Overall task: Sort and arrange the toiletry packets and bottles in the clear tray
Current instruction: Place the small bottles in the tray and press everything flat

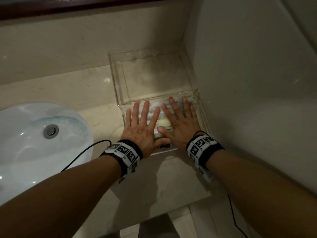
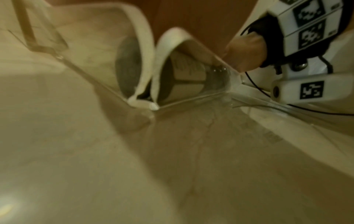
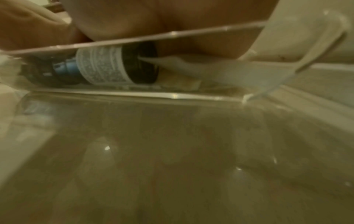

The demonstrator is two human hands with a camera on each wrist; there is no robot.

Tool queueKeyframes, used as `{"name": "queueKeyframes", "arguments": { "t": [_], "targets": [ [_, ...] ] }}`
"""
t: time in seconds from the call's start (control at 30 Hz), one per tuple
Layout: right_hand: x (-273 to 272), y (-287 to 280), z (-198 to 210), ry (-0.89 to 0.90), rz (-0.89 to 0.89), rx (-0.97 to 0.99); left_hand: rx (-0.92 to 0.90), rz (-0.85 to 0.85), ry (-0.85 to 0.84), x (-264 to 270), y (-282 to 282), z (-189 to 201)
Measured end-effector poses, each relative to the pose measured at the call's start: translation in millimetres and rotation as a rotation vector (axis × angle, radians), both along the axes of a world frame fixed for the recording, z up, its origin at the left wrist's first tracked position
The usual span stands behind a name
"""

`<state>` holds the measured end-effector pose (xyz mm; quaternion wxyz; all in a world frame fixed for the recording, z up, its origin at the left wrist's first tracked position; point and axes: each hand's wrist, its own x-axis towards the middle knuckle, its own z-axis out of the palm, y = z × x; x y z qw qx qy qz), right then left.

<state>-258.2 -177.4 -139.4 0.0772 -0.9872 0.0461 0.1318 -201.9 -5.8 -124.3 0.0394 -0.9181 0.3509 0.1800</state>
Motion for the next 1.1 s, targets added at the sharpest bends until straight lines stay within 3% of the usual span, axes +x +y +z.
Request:
{"name": "queueKeyframes", "arguments": {
  "t": [0.37, 1.1],
  "targets": [
    [-0.7, 8.6, 12.7, -0.088, -0.036, -0.017, -0.038, -0.016, 0.026, -4.3, 13.7, 8.5],
    [1.4, 13.9, 5.3, -0.052, -0.072, -0.023, -0.069, -0.093, -0.011, 4.8, 15.6, 0.6]
  ]
}}
